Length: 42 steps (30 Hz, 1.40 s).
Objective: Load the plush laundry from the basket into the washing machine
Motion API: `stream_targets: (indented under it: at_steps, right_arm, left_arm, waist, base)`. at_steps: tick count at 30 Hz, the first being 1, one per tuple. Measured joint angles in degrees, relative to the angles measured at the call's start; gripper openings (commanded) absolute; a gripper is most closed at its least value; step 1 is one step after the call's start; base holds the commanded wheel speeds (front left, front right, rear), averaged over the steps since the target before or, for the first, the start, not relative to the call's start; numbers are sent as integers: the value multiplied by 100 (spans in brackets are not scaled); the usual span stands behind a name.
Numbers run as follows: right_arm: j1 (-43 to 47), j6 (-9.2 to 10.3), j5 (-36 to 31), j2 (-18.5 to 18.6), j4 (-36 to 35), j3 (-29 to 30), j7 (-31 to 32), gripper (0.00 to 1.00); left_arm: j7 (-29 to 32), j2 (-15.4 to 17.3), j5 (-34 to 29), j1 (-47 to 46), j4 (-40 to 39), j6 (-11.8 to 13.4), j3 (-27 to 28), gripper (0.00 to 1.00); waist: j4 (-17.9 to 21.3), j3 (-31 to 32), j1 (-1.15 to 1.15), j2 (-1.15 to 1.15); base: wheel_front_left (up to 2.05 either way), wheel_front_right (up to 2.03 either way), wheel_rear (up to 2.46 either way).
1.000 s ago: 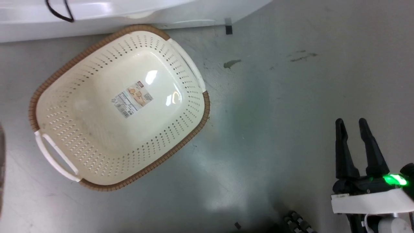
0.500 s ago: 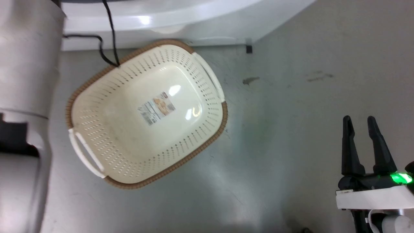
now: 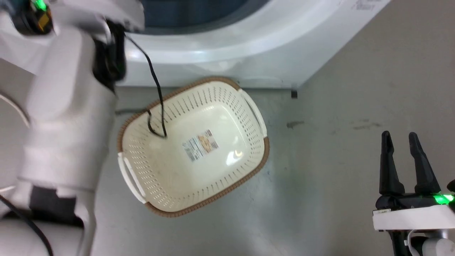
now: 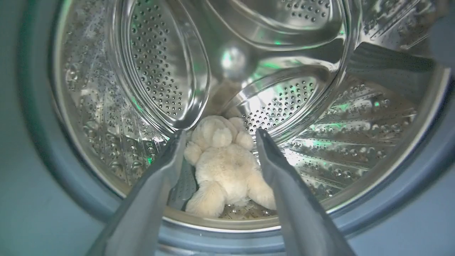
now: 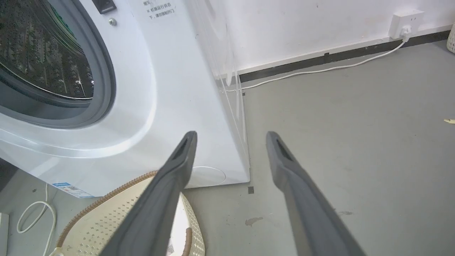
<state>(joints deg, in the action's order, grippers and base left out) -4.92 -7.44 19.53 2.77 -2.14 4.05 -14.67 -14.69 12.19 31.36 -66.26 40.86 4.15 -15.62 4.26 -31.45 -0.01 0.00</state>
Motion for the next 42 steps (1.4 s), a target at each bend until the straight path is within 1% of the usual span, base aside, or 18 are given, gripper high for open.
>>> stream_targets:
  at_steps: [5, 12, 20, 29, 36, 39, 42]
  right_arm:
    - [2, 0, 2, 0, 81, -3, 45, 100]
    - [59, 0, 38, 0, 238, -63, 45, 100]
    - [261, 0, 65, 0, 400, -142, 45, 100]
    - [565, 0, 19, 0, 482, -238, 54, 100]
    - [739, 0, 18, 1, 492, -256, 107, 100]
    - [831, 0, 15, 1, 491, -267, 122, 100]
    - [917, 0, 10, 1, 490, -267, 130, 100]
  left_arm:
    - [0, -121, -68, 733, -477, 124, 234, 100]
    - [0, -192, -392, 1666, -993, 231, 322, 100]
    - [0, -185, -569, 2617, -1533, 299, 431, 100]
    - [0, -155, -800, 3720, -2312, 463, 560, 100]
    - [0, -74, -792, 4518, -2652, 587, 698, 100]
    - [0, -80, -771, 4823, -2819, 659, 724, 100]
    - [4, -78, -746, 5102, -2951, 679, 711, 100]
  waist:
    - [-105, 352, 0, 0]
    - [-152, 895, 0, 0]
    - [-166, 1548, 0, 0]
    - [-226, 2235, 0, 0]
    - [-250, 2655, 0, 0]
    - [-258, 2822, 0, 0]
    - [-273, 2973, 0, 0]
  base:
    - [0, 0, 0]
    - [0, 0, 0]
    - [0, 0, 0]
    - [0, 0, 0]
    - [0, 0, 0]
    - [0, 0, 0]
    - [0, 0, 0]
